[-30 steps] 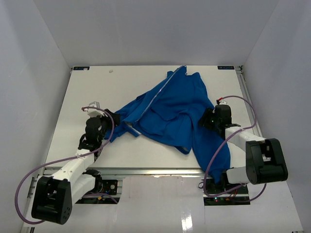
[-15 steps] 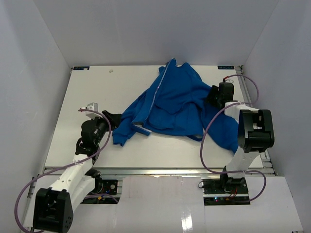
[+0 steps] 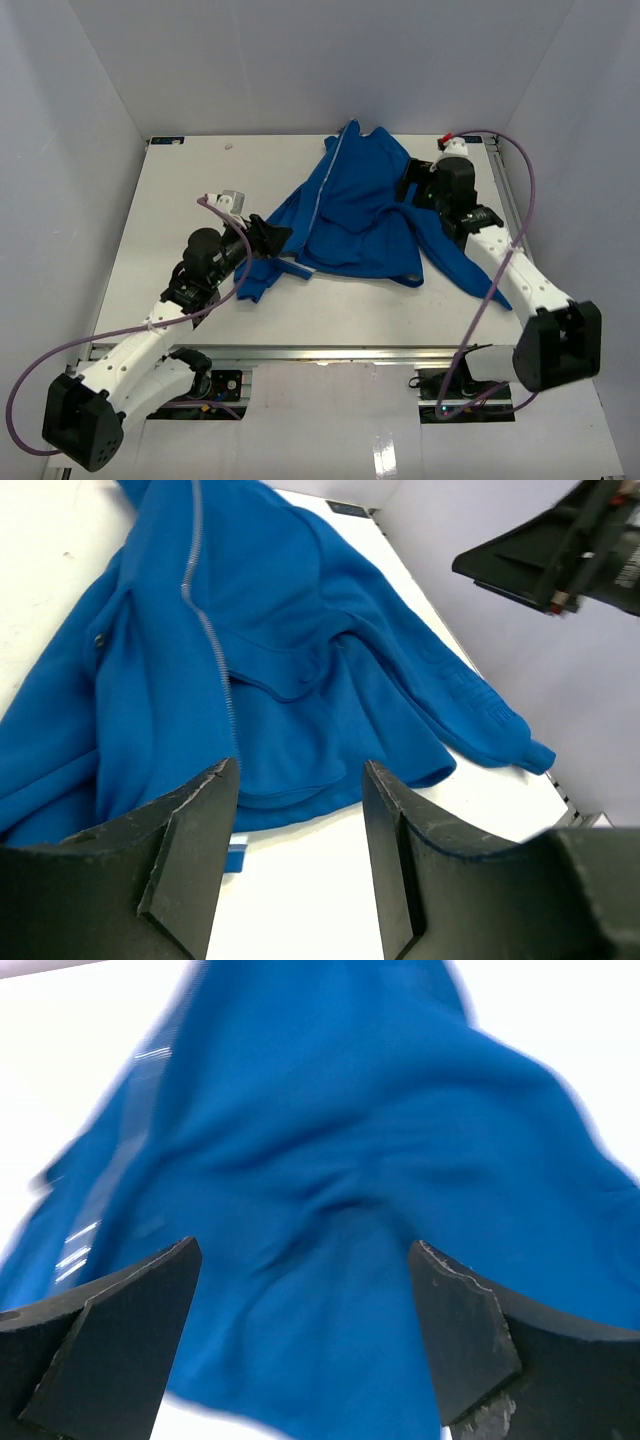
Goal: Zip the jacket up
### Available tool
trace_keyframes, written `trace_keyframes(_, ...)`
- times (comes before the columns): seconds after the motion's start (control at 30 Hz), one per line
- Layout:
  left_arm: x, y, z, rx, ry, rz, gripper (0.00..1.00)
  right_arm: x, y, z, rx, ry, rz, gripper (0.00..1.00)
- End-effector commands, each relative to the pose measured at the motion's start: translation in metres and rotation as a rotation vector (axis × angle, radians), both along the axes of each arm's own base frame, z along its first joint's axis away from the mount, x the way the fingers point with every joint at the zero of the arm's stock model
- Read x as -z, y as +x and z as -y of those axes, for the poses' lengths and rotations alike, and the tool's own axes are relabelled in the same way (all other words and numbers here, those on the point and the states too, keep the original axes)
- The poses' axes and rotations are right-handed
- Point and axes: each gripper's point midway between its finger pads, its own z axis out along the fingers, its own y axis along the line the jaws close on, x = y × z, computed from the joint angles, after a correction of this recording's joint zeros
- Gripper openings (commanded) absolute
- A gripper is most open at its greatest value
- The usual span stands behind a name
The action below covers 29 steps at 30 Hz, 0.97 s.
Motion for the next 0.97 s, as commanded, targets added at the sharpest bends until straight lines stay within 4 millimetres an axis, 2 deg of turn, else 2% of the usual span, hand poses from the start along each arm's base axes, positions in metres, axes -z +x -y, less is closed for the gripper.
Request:
trace_keyframes(0.0, -0.011, -0.014, 0.003, -0.015, 0.077, 0.055, 0.64, -0.018, -0.059, -0.016, -0.042, 0.013, -0.009, 0.9)
trace_keyframes(0.1, -0.006, -0.033, 0.02, 0.062, 0.1, 0.091, 0.65, -0.024, -0.094, -0.019, -0.085, 0.044, -0.038, 0.9)
trace_keyframes(0.2, 0.006, -0.059, 0.048, 0.201, 0.129, 0.107, 0.67, -0.014, -0.123, -0.027, -0.176, 0.054, -0.044, 0.9)
trace_keyframes(0.27, 0.005, -0.07, 0.056, 0.254, 0.12, 0.136, 0.67, -0.008, -0.14, -0.028, -0.223, 0.07, -0.02, 0.9)
trace_keyframes(0.33, -0.006, -0.081, 0.058, 0.291, 0.075, 0.197, 0.75, -0.01, -0.148, -0.029, -0.255, 0.085, 0.03, 0.9)
trace_keyframes(0.4, -0.013, -0.09, 0.058, 0.317, 0.045, 0.24, 0.84, -0.016, -0.152, -0.027, -0.269, 0.09, 0.08, 0.9)
trace_keyframes(0.43, -0.018, -0.093, 0.054, 0.316, 0.027, 0.268, 0.97, -0.017, -0.156, -0.025, -0.273, 0.09, 0.103, 0.9)
trace_keyframes(0.57, -0.025, -0.097, 0.047, 0.294, 0.006, 0.304, 0.98, -0.02, -0.156, -0.016, -0.242, 0.08, 0.173, 0.9)
trace_keyframes(0.93, -0.02, -0.093, 0.047, 0.274, 0.032, 0.285, 0.98, -0.019, -0.156, -0.011, -0.214, 0.072, 0.186, 0.9)
